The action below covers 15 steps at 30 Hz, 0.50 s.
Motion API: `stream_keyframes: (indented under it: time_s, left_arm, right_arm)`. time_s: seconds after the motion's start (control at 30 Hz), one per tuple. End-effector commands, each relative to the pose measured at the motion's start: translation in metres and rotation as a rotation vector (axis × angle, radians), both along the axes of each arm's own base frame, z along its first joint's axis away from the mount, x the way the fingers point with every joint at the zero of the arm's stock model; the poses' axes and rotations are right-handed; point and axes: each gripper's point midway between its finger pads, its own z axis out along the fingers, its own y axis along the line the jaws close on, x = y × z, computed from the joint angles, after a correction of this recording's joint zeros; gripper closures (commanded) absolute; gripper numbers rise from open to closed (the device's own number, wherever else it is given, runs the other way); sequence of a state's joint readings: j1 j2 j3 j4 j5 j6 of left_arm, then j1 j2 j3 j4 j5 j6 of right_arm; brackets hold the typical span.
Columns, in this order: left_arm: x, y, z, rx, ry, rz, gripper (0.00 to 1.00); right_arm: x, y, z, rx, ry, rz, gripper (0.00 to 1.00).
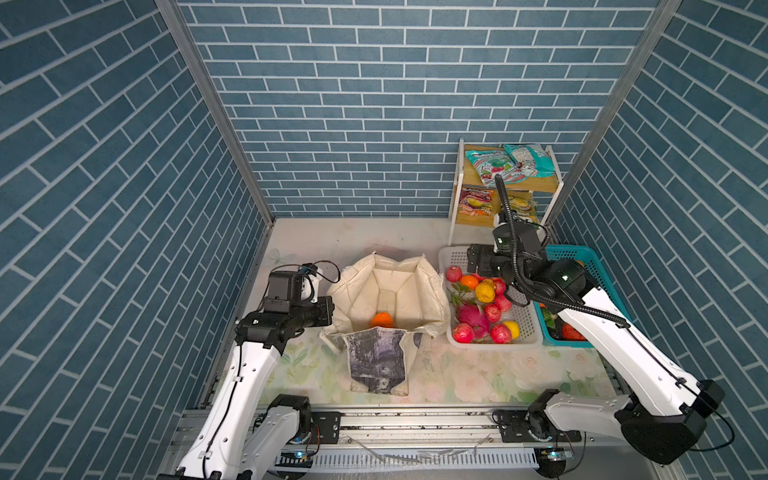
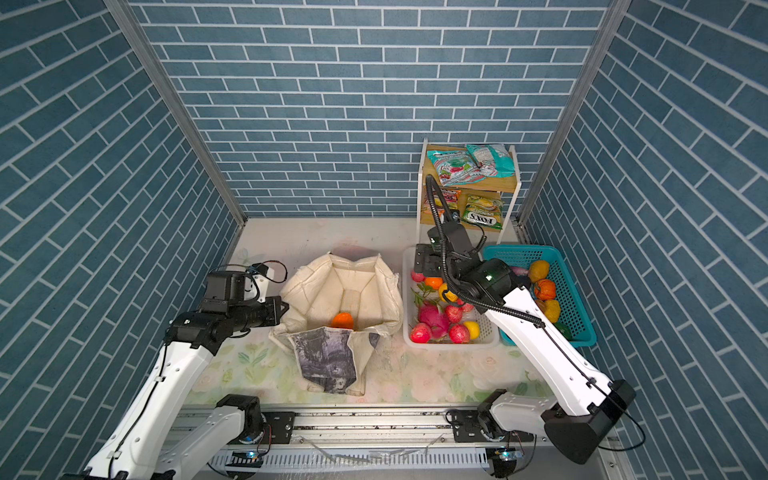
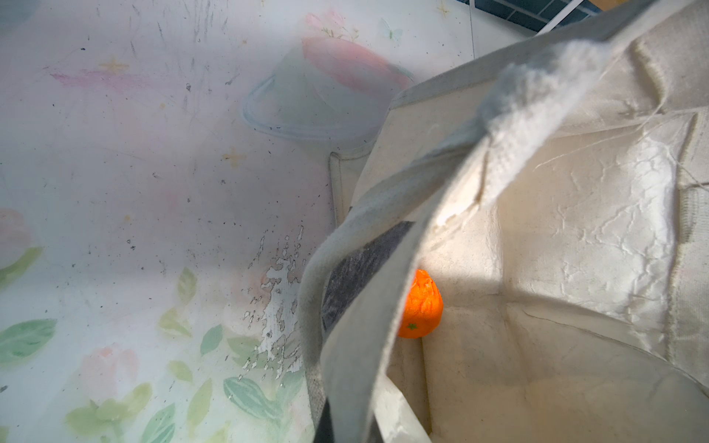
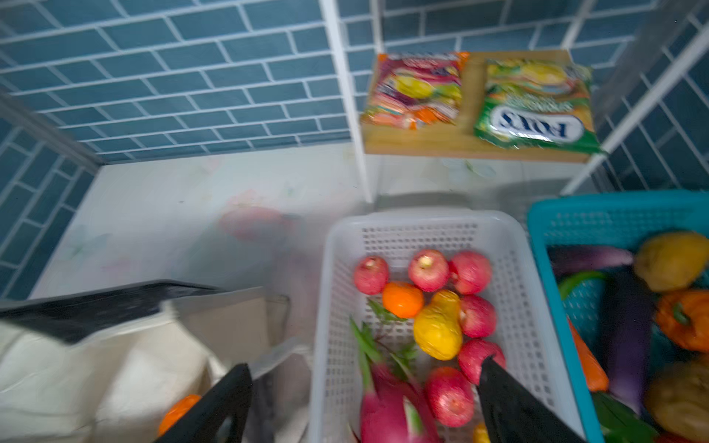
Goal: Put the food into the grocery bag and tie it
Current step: 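Move the right gripper back over the white basket above the yellow pear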
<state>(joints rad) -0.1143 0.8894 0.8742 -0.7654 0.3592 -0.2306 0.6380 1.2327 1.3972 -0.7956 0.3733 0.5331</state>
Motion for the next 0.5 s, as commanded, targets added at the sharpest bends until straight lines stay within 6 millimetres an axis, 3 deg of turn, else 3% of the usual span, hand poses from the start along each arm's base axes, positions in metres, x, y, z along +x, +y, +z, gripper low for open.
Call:
stream_keyframes:
  time_s: [0.0, 0.1, 0.2, 0.47]
  left_arm:
    - [0.001, 0.003, -0.004, 0.010, 0.002, 0.011, 1.00]
    - [0.001, 0.003, -0.005, 0.012, 0.007, 0.012, 1.00]
    - [0.001, 0.004, -0.006, 0.013, 0.009, 0.013, 1.00]
    - [0.002, 0.004, -0.008, 0.015, 0.017, 0.016, 1.00]
  right_arm:
    - [-0.005, -0.025, -0.058, 0.011, 0.185, -0.089, 0.08]
    - [-0.007, -0.037, -0.100, 0.038, 0.317, -0.133, 0.10]
    - [-0.008, -0.041, -0.131, 0.042, 0.395, -0.154, 0.11]
    - [0.011, -0.040, -0.173, 0.035, 0.477, -0.168, 0.15]
